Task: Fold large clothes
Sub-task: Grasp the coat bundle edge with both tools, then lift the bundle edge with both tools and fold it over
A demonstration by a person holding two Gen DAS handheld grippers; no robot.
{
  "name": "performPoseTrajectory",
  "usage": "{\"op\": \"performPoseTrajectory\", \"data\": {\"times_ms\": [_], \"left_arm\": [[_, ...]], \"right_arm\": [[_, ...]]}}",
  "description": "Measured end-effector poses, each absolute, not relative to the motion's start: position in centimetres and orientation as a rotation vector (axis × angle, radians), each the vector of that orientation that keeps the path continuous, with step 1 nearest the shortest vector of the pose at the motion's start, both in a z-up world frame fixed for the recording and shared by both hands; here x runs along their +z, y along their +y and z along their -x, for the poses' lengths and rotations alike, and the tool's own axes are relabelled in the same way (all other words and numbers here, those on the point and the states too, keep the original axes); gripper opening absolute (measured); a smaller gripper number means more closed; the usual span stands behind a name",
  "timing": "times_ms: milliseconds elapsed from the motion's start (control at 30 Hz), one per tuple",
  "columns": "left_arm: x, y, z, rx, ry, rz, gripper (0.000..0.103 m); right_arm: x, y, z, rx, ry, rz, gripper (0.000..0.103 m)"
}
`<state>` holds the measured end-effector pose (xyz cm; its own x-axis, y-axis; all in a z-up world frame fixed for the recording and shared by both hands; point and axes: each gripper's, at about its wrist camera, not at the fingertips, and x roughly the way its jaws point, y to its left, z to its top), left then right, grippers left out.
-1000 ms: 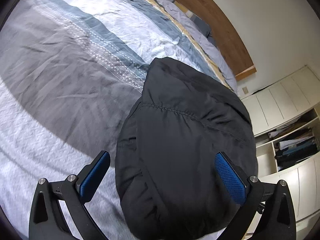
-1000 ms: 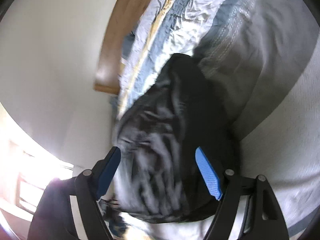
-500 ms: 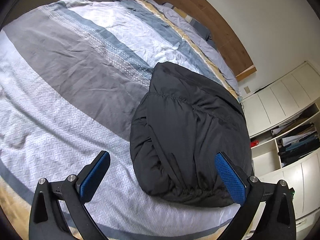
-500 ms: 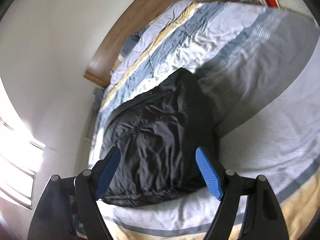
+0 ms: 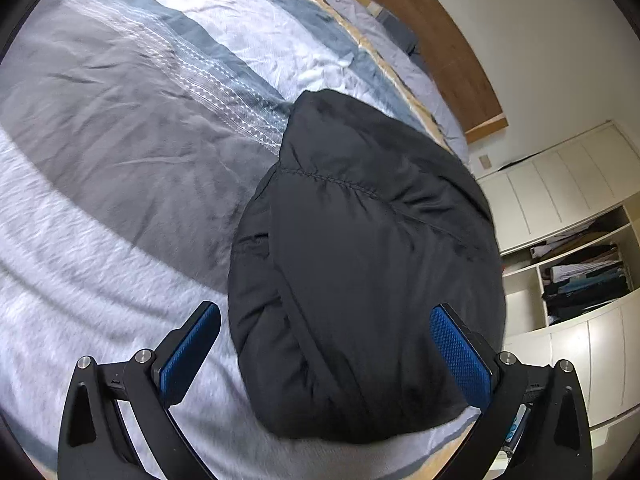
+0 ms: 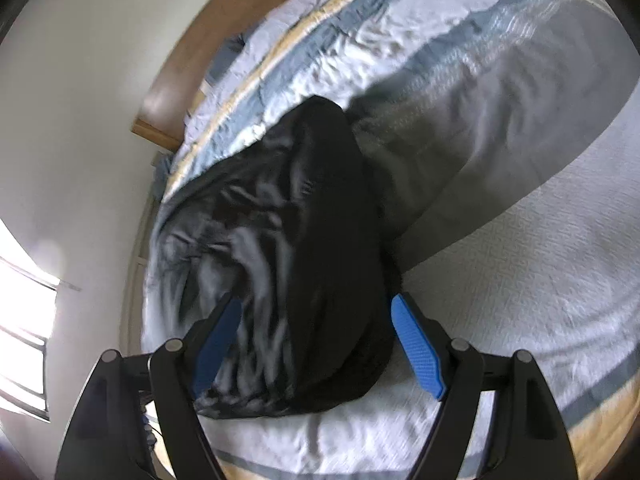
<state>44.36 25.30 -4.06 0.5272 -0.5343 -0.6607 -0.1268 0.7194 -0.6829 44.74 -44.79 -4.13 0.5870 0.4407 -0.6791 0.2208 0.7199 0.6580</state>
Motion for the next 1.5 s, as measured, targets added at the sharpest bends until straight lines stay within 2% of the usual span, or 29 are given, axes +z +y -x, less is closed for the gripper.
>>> {"op": "performPoseTrajectory", "data": {"times_ms": [167,300,367,400,433,533,600,700,733,833,1000,1067,1100,1133,1200,1267,1300,1333,1400,1500], "left_arm": [[-4.7,25.2,-46.0,-0.249,0.996,0.726,0.1],[-5.0,25.7,-46.8,-0.241,0.98,0.734,0.085],[-5.0,25.8,-47.0,-0.241,0.98,0.733,0.085],[-5.0,25.8,-47.0,-0.243,0.98,0.733,0.083],[-5.0,25.8,-47.1,-0.249,0.98,0.732,0.077],[-5.2,25.8,-47.4,-0.262,0.986,0.737,0.074],[-5.4,25.8,-47.6,-0.266,0.99,0.742,0.075],[-5.9,26.1,-47.9,-0.246,1.008,0.751,0.096],[-6.1,26.2,-47.9,-0.243,1.009,0.756,0.098],[-6.5,26.5,-48.0,-0.251,1.014,0.788,0.102],[-6.7,26.4,-48.3,-0.252,1.018,0.778,0.102],[-6.6,26.4,-48.4,-0.256,1.016,0.775,0.102],[-6.6,26.3,-48.5,-0.264,1.014,0.774,0.102],[-6.7,26.3,-48.6,-0.271,1.015,0.777,0.102],[-6.9,26.1,-49.0,-0.308,1.022,0.795,0.102],[-7.2,25.9,-49.2,-0.329,1.031,0.807,0.102],[-7.5,25.8,-49.4,-0.344,1.041,0.815,0.102],[-7.7,25.7,-49.6,-0.355,1.049,0.821,0.102],[-8.0,25.5,-49.8,-0.365,1.058,0.824,0.102],[-8.3,25.6,-50.1,-0.378,1.065,0.834,0.102]], "right_arm": [[-5.3,-44.9,-46.5,0.115,0.972,-0.764,0.076],[-5.4,-45.0,-47.5,0.111,0.977,-0.74,0.076],[-5.4,-44.9,-47.8,0.116,0.979,-0.738,0.075],[-5.5,-44.9,-48.0,0.114,0.98,-0.734,0.076],[-5.5,-44.9,-48.2,0.114,0.981,-0.733,0.075],[-5.6,-44.7,-48.7,0.121,0.99,-0.723,0.075],[-5.8,-44.6,-49.1,0.125,0.997,-0.72,0.075],[-6.4,-44.4,-49.7,0.127,1.015,-0.714,0.076],[-6.6,-44.4,-49.9,0.124,1.019,-0.715,0.076],[-7.3,-44.6,-50.1,0.126,1.014,-0.739,0.077],[-7.9,-44.5,-50.5,0.123,1.041,-0.729,0.076],[-7.8,-44.4,-50.6,0.119,1.033,-0.721,0.07],[-7.6,-44.3,-50.7,0.123,1.029,-0.72,0.057],[-7.6,-44.3,-50.8,0.13,1.03,-0.72,0.051],[-7.5,-43.9,-51.1,0.142,1.044,-0.704,0.051],[-7.5,-43.8,-51.4,0.149,1.058,-0.696,0.052],[-7.6,-44.0,-51.5,0.15,1.058,-0.699,0.057],[-7.8,-44.1,-51.6,0.148,1.059,-0.707,0.067],[-8.3,-44.4,-51.9,0.145,1.065,-0.716,0.075],[-9.5,-45.1,-51.9,0.166,1.073,-0.773,0.082]]}}
